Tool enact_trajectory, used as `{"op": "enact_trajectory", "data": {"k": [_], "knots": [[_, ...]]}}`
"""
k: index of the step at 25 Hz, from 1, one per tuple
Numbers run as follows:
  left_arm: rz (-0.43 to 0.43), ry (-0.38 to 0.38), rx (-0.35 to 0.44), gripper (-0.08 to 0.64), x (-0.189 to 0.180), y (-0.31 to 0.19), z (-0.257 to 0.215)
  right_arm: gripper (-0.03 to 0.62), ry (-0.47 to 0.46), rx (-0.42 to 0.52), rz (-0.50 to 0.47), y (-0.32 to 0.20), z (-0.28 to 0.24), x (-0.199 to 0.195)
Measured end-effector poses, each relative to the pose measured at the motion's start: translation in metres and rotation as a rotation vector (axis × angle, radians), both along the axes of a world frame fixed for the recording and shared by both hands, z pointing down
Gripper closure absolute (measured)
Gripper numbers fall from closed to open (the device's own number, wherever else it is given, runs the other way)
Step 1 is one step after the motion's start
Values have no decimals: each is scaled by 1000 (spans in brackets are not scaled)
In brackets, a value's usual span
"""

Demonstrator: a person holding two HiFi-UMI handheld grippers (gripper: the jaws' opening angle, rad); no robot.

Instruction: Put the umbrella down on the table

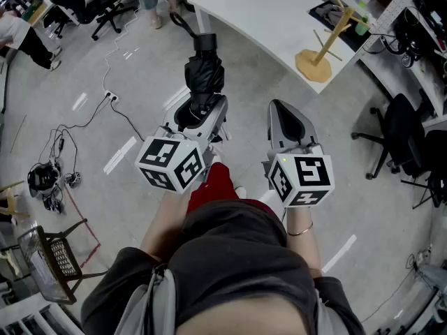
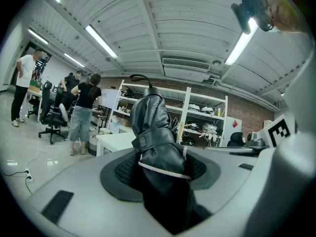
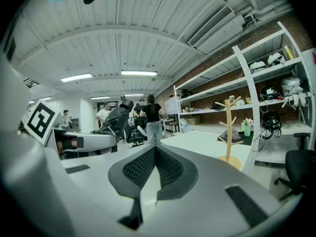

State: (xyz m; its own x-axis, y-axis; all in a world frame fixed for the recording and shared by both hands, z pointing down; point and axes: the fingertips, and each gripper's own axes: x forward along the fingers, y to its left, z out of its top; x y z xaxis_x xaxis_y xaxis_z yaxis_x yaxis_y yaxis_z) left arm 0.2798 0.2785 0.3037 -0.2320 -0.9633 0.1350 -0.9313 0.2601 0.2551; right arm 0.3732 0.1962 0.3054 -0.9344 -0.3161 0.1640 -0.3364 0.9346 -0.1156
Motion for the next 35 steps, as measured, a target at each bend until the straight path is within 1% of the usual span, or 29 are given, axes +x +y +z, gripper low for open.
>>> {"op": "enact_trajectory", "data": {"k": [6,11,13,18,25,32,35], "knots": [[-2,-21,-2,342,-7,-5,7,574,-10,6,-6,-6,8,-8],[-10,9,-8,342,-16,-8,23,574,-18,-30,-42,-7,25,-16],[-14,23,-13,342,-31,-14,23,574,-6,-41,-49,-13,25,-30],[-19,57,-22,342,-83,-30,17,574,18,-69,-47,-34,19,-82],[-18,74,-29,342,-141,-46,23,574,31,-83,-42,-53,23,-140],[10,80,-37,342,-194,-61,26,574,40,-95,-25,-67,27,-193],[28,93,-31,342,-221,-67,23,574,42,-99,-12,-71,23,-219]]}}
